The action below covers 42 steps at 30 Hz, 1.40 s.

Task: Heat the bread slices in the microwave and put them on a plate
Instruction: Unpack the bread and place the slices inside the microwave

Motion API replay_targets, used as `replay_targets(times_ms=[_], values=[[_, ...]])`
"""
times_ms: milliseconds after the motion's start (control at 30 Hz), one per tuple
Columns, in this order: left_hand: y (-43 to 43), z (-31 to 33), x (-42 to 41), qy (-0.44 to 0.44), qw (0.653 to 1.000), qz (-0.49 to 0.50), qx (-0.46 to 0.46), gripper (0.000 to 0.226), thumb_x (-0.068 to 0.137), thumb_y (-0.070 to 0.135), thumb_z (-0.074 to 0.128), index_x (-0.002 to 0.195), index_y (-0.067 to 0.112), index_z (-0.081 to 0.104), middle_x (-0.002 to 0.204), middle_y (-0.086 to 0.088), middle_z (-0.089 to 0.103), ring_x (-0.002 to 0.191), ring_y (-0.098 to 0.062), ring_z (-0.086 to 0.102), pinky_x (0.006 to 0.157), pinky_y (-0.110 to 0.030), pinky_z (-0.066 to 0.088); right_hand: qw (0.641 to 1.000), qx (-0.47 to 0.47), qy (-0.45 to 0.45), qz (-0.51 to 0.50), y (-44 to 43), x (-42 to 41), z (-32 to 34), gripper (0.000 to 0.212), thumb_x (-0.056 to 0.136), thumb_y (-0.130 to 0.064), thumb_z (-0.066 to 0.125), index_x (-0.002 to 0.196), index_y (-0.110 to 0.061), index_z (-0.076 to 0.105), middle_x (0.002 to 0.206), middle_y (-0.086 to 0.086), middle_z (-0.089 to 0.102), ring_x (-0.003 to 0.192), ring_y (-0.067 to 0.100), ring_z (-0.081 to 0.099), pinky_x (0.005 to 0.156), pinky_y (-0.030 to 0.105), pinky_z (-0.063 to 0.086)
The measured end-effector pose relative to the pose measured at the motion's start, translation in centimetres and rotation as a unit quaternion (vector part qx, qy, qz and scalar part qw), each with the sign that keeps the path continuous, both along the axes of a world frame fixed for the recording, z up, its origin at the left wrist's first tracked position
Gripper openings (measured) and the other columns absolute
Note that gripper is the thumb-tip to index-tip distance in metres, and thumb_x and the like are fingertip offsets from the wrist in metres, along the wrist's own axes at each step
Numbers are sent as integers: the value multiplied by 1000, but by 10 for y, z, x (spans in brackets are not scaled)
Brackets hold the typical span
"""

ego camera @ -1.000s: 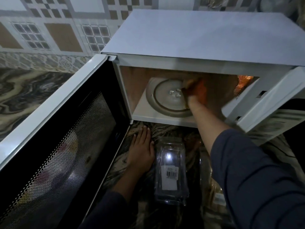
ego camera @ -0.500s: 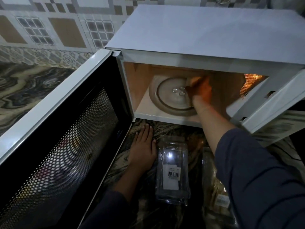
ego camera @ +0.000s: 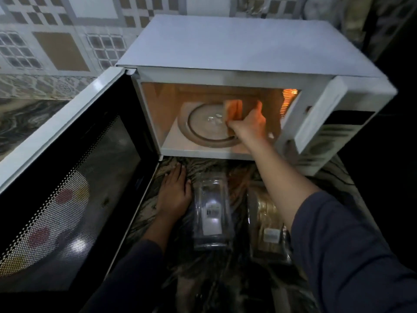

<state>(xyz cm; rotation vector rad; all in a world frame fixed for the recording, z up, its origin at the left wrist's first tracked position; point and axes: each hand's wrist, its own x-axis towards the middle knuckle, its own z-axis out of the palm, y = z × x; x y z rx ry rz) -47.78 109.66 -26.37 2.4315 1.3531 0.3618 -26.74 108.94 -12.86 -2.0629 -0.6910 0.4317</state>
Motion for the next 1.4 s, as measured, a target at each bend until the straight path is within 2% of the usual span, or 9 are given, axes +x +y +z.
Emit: replay_targets(times_ms=[200,400,633,733,833,967,1133,1300,1400], values=[[-26,10,-16,-62,997,-32,-40,49,94,14,45,140,1,37,151,-17,31,140,-29,29,116,-31,18,998,53,-27,19,-95,-31,12,53,81,-14,68,127,-9,44,121,8,59,110,21,57,84,24,44],[-75,0,-61,-93,994,-41,-38,46,89,9,53,133,-3,46,143,-21,41,132,-33,38,114,-34,25,994,101,-45,-25,-185,-67,-18,25,81,-1,63,104,-6,56,96,6,61,88,16,59,81,27,51],[-171,-4,-88,-133,990,52,12,32,79,1,61,111,-4,59,108,-25,55,98,-42,50,88,-46,42,993,6,-115,5,-266,-98,-73,10,82,-5,62,90,-10,64,91,5,64,86,18,61,74,24,47],[-215,0,-80,-136,989,52,-6,23,82,3,59,105,0,59,103,-20,53,97,-34,48,83,-40,41,989,-30,-134,59,-282,-98,-82,10,81,-8,63,91,-10,67,97,6,63,89,17,59,76,21,43],[-239,4,-57,-172,981,2,-91,16,88,6,52,104,3,56,103,-14,52,97,-22,46,81,-28,37,973,-90,-154,144,-290,-93,-86,17,83,-15,63,99,-14,68,103,4,60,99,19,56,86,31,48],[-246,25,-14,-226,951,-12,-212,18,94,10,47,109,3,54,96,-9,58,90,-23,55,80,-34,45,953,-114,-182,215,-290,-83,-87,17,85,-15,60,100,-14,68,105,3,59,103,21,54,89,37,48],[-234,20,27,-259,899,111,-334,32,92,15,51,123,9,52,112,-14,65,98,-27,61,88,-38,50,949,-102,-174,243,-284,-73,-86,11,86,-9,61,90,-10,71,100,8,62,95,25,59,85,40,51],[-236,15,40,-408,764,179,-466,33,91,-10,43,123,-6,46,107,-23,58,91,-23,59,77,-24,48,952,-117,-130,251,-278,-65,-87,9,84,-12,63,81,-14,71,97,6,66,91,22,61,86,37,51],[-238,11,39,-430,748,182,-472,34,92,-6,43,126,-9,46,116,-29,58,96,-25,60,80,-24,49,956,-122,-110,244,-275,-61,-87,10,84,-12,63,79,-15,71,94,5,67,89,21,62,84,35,51]])
